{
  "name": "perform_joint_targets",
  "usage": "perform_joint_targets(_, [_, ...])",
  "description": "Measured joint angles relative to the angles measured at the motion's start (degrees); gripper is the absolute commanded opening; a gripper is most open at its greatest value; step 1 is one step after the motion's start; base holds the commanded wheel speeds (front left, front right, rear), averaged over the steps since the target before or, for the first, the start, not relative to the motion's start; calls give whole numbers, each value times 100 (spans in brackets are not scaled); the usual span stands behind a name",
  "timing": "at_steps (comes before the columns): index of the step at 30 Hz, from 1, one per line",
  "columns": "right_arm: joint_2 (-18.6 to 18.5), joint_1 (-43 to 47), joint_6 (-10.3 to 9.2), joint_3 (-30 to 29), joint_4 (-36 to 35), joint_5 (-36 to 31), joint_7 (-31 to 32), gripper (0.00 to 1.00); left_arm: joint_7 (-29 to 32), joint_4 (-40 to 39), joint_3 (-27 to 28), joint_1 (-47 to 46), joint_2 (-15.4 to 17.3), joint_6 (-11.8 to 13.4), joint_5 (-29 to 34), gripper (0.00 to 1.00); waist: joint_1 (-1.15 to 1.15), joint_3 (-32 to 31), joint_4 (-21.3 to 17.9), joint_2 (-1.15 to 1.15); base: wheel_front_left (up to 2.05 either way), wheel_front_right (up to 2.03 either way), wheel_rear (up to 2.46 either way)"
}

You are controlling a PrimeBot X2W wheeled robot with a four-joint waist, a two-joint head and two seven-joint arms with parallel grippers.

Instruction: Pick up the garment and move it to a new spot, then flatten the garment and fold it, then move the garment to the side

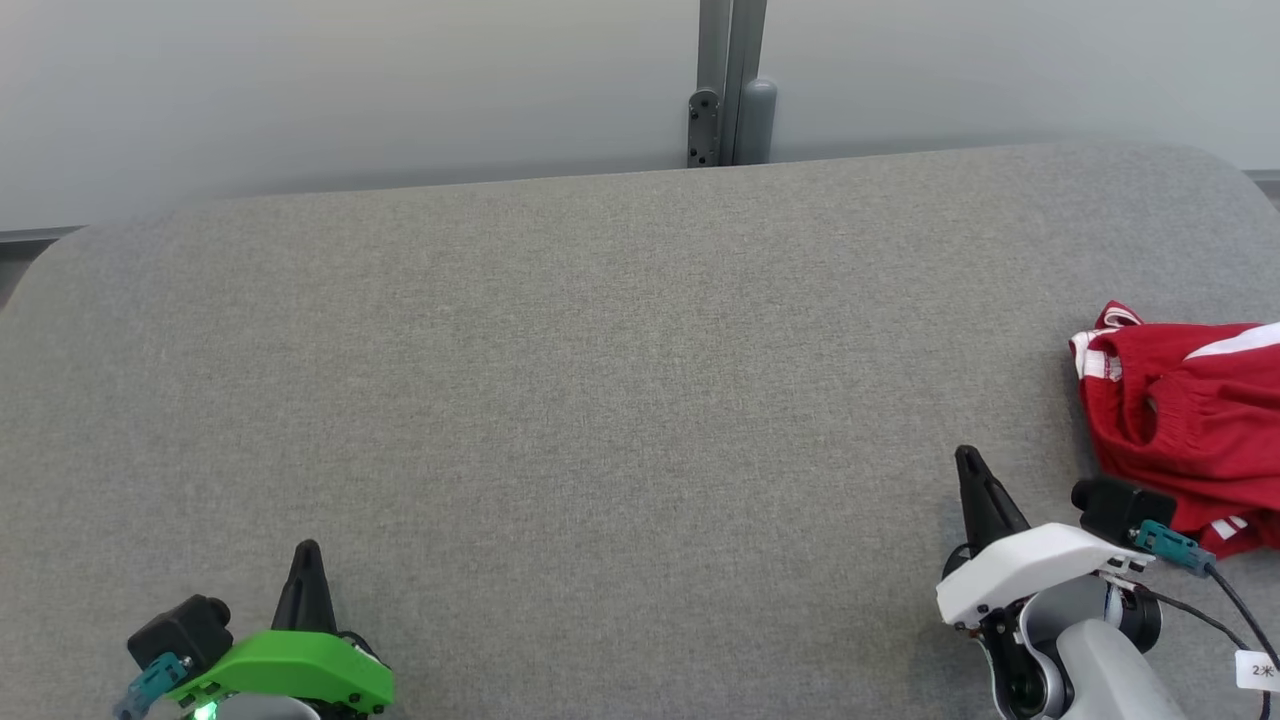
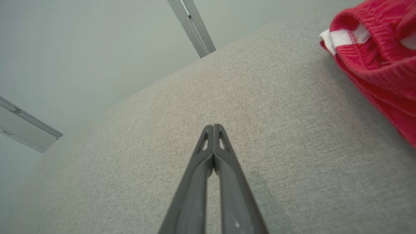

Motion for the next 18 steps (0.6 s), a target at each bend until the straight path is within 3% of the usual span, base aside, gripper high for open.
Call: perform_joint_targets(18, [-4, 130, -1, -216, -352, 1567, 387, 0, 381, -296, 140, -3, 4, -144, -1497, 0, 0, -53, -20, 0, 0, 0, 0])
